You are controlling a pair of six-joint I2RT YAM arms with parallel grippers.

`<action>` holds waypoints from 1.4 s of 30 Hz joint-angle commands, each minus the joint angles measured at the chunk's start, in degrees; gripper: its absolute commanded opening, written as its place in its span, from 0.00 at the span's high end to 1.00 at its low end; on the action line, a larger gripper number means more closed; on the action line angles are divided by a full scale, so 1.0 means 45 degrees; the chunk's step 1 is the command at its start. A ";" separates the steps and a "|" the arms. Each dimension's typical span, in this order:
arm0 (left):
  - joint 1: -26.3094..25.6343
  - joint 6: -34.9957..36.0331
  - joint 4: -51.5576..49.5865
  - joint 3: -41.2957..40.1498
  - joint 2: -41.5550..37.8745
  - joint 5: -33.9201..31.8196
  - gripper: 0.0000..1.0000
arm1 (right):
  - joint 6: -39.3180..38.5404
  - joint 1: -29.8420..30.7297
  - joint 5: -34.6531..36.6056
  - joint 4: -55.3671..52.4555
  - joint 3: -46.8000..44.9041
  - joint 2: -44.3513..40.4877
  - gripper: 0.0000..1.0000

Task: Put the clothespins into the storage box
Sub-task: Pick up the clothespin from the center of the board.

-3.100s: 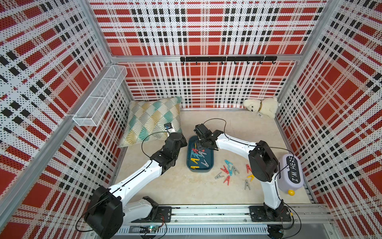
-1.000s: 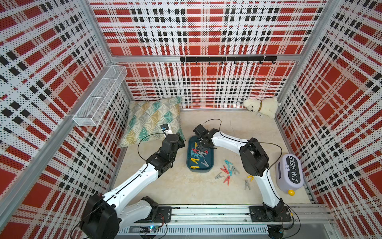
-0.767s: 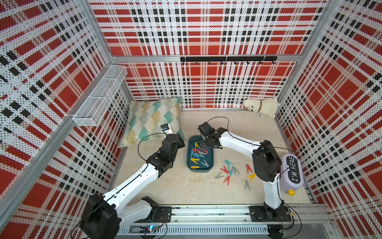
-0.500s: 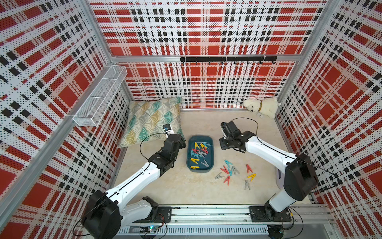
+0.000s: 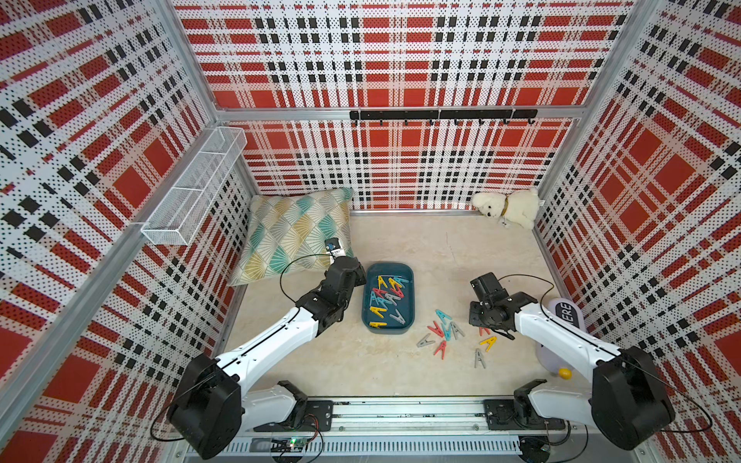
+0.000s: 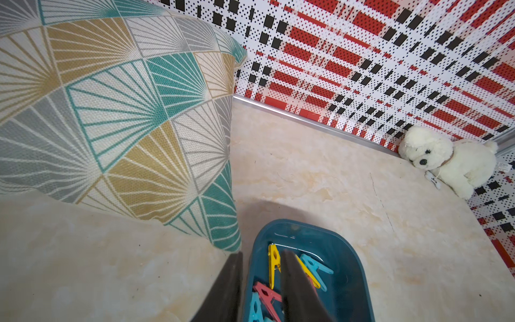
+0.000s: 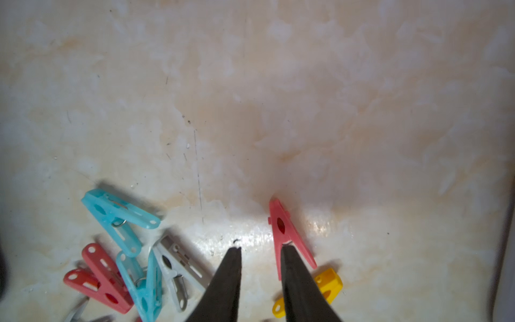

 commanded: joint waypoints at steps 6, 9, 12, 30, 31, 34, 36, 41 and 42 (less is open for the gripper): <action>-0.0042 0.0209 0.0629 0.0354 0.0098 0.0199 0.70 | 0.1184 -0.0019 -0.0405 0.0047 -0.1189 -0.0241 0.72; -0.0003 0.0227 0.0674 0.0339 0.0115 0.0274 0.70 | 0.1184 -0.0009 -0.0541 0.0417 -0.1311 -0.0212 0.72; 0.0054 0.0229 0.0708 0.0257 0.0038 0.0299 0.70 | 0.1089 0.0001 -0.0634 0.0740 -0.1274 0.0143 0.74; 0.0398 0.0131 0.0533 -0.0145 -0.0679 0.0358 0.70 | -0.0522 0.0102 0.0504 0.0856 0.0622 0.2186 0.94; 0.0394 0.0129 0.0533 -0.0141 -0.0594 0.0367 0.70 | -0.0706 0.0244 0.0560 0.0739 0.0997 0.2152 0.94; 0.0357 0.0092 0.0497 -0.0076 -0.0275 0.0455 0.70 | -0.1133 0.1114 0.0684 0.0255 0.2506 0.2136 0.94; 0.0268 0.0072 0.0494 -0.0057 -0.0089 0.0417 0.71 | -0.1593 0.2010 0.0710 -0.0095 0.3896 0.2332 0.94; 0.0076 -0.0003 0.0418 -0.0001 0.0115 0.0310 0.71 | -0.2052 0.3974 0.0875 -0.0482 0.6783 0.3573 0.93; 0.0047 -0.0023 0.0416 0.0019 0.0144 0.0280 0.71 | -0.2110 0.4248 0.0884 -0.0524 0.7261 0.3907 0.93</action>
